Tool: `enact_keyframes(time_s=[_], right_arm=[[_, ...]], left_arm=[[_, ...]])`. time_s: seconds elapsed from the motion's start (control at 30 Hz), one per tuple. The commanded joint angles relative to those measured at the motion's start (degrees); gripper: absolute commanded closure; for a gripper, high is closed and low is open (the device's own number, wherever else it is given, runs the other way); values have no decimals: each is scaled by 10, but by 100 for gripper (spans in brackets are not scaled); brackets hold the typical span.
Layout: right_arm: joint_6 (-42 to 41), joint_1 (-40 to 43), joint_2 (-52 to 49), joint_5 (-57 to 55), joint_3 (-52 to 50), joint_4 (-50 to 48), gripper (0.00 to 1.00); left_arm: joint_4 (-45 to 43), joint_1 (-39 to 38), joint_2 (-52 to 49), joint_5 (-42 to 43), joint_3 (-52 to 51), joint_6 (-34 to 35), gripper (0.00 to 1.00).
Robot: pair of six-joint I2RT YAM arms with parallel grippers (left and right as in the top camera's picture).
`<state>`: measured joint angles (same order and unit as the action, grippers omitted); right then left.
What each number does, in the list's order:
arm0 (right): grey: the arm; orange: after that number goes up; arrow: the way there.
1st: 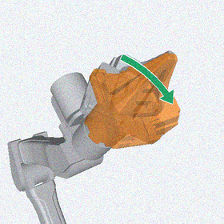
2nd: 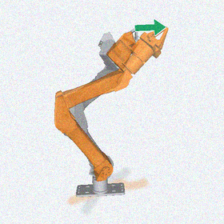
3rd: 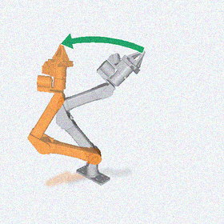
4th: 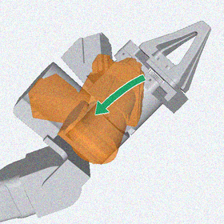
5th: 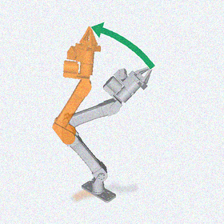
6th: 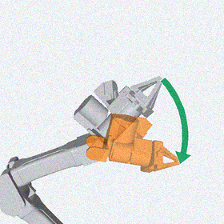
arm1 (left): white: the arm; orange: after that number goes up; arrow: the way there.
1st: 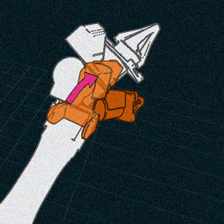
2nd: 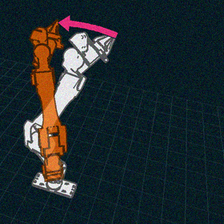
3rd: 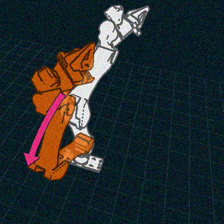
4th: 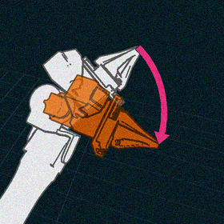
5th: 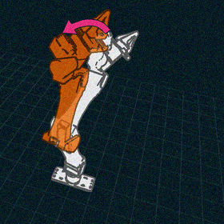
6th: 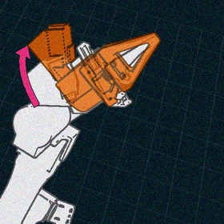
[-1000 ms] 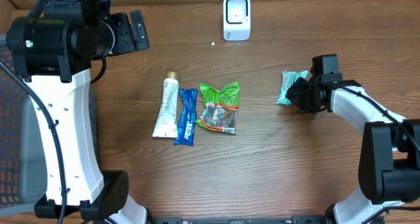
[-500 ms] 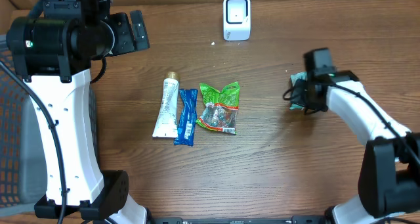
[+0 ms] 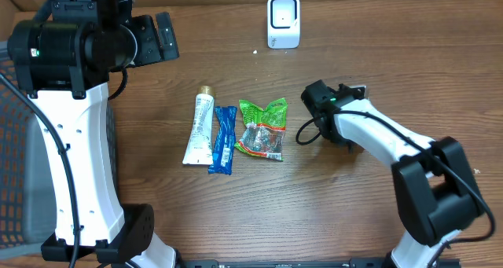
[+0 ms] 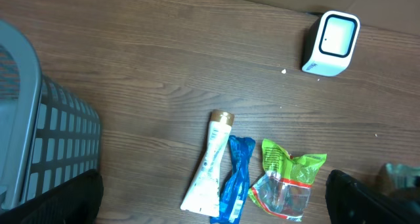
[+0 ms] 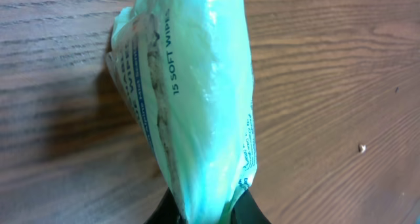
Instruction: Scan the item barcode
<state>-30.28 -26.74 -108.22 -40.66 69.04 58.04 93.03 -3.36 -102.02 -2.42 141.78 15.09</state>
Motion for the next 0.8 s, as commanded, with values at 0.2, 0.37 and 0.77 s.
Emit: enact_keyframes(time_s=[0.2,0.37,0.77], right_arm=[[58,-38,-14,71,7,-22,75],[67,-69,-14,80,7,-11,49],[130,-108,-13,202,10,-18,37]], left_arm=[[-2,0,1,-6,-2,8,0],[-2,0,1,-6,-2,8,0],[-2,0,1,-6,-2,8,0]])
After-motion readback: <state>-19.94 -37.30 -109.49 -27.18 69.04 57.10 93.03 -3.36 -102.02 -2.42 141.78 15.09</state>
